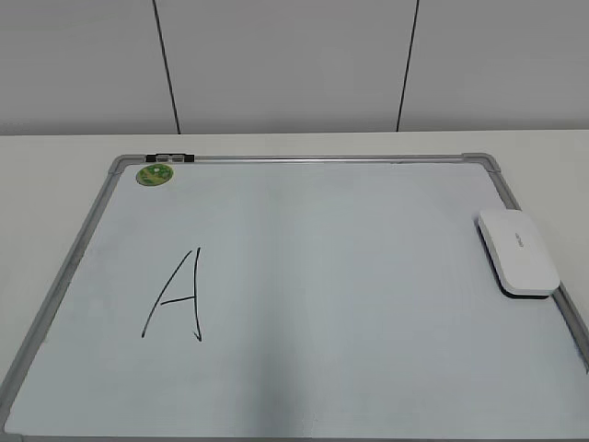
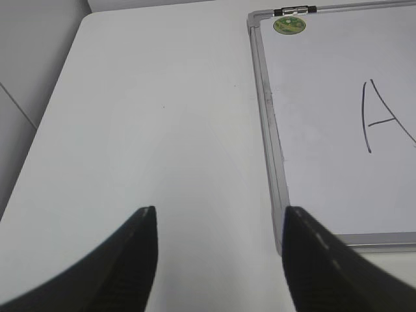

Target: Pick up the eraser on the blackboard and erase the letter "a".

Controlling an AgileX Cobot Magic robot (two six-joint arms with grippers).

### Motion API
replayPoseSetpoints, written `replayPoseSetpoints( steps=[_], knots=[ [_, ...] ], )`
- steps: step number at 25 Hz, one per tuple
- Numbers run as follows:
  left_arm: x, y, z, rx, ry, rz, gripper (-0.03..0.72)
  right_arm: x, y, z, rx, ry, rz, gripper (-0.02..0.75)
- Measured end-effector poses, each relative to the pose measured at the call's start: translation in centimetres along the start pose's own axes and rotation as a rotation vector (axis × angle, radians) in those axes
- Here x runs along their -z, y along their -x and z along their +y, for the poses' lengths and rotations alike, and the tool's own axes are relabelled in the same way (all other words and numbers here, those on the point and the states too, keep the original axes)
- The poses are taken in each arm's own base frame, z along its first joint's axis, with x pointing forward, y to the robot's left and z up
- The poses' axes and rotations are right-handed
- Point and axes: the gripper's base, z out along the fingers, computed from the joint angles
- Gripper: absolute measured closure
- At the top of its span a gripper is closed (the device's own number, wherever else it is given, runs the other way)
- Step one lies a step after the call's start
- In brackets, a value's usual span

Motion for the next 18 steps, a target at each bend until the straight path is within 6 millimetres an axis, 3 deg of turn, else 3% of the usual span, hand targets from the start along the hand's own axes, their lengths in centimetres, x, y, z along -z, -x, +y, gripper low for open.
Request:
replayPoseSetpoints(
  steps=[18],
  knots=[
    [0.00, 0.00, 0.00, 0.000, 0.000, 0.000, 0.287, 0.00, -0.01, 0.00, 0.000, 0.000, 0.001, 0.150]
  ],
)
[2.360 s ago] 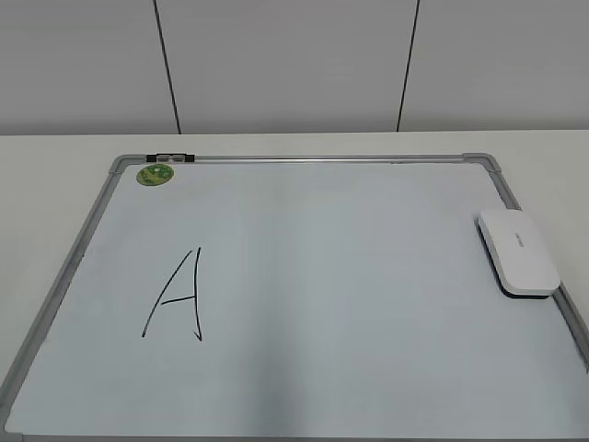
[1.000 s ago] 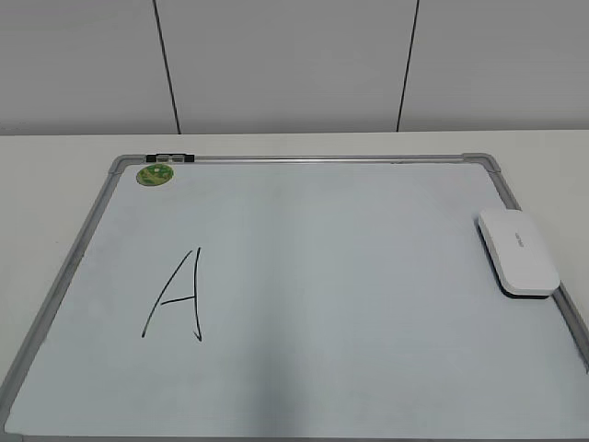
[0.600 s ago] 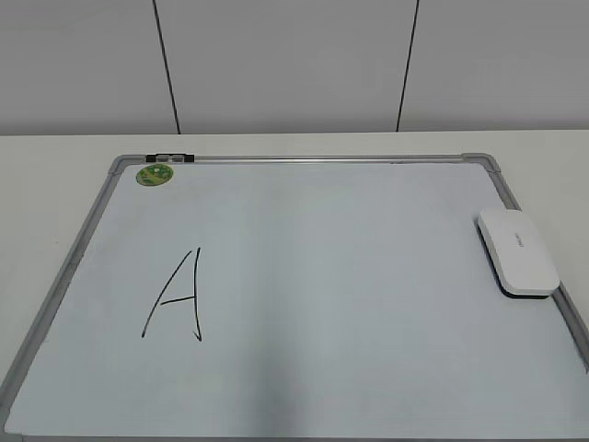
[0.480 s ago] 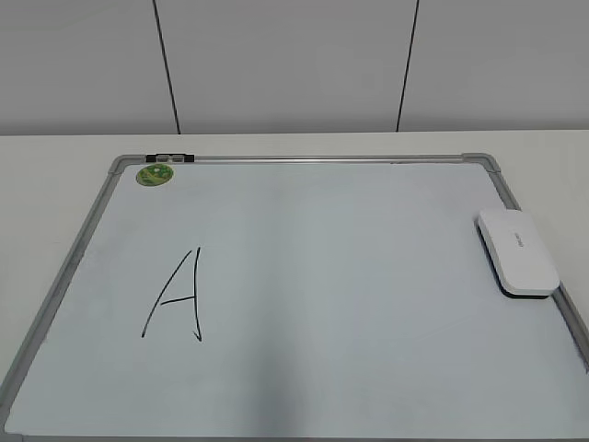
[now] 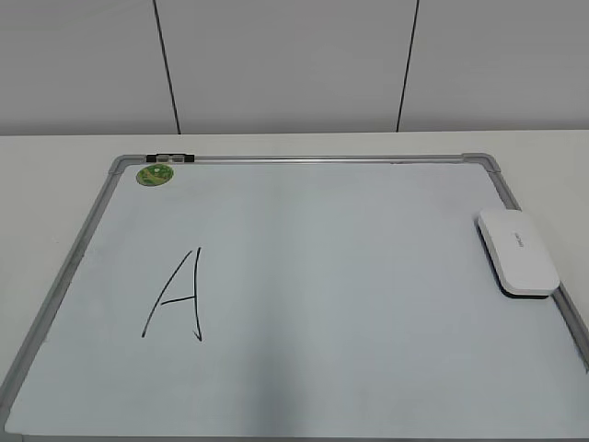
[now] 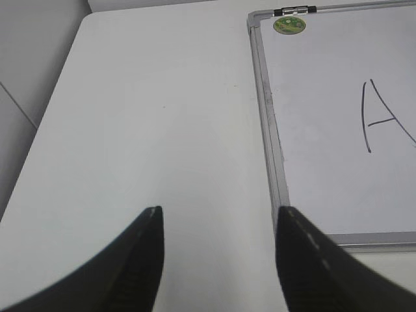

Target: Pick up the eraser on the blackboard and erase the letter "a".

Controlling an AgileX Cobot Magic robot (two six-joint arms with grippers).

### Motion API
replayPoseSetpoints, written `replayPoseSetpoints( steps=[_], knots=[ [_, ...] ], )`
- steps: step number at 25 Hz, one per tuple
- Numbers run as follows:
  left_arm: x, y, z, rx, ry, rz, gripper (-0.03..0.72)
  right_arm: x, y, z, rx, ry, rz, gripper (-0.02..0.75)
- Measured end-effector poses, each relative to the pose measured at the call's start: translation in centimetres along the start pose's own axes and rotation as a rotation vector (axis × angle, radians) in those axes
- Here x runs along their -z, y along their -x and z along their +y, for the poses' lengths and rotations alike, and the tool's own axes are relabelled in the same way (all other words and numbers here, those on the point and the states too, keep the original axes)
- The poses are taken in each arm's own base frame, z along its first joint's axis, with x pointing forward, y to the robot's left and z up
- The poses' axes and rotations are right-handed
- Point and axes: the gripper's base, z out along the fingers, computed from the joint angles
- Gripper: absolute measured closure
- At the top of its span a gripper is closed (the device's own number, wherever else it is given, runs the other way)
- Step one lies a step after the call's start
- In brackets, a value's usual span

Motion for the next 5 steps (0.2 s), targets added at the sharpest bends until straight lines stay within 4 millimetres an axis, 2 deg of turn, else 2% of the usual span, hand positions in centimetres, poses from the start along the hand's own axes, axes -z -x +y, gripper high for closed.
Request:
replayPoseSetpoints(
  steps=[5],
  knots=[
    [0.00, 0.00, 0.00, 0.000, 0.000, 0.000, 0.288, 0.00, 0.00, 0.00, 0.000, 0.000, 0.000, 0.150]
  ],
)
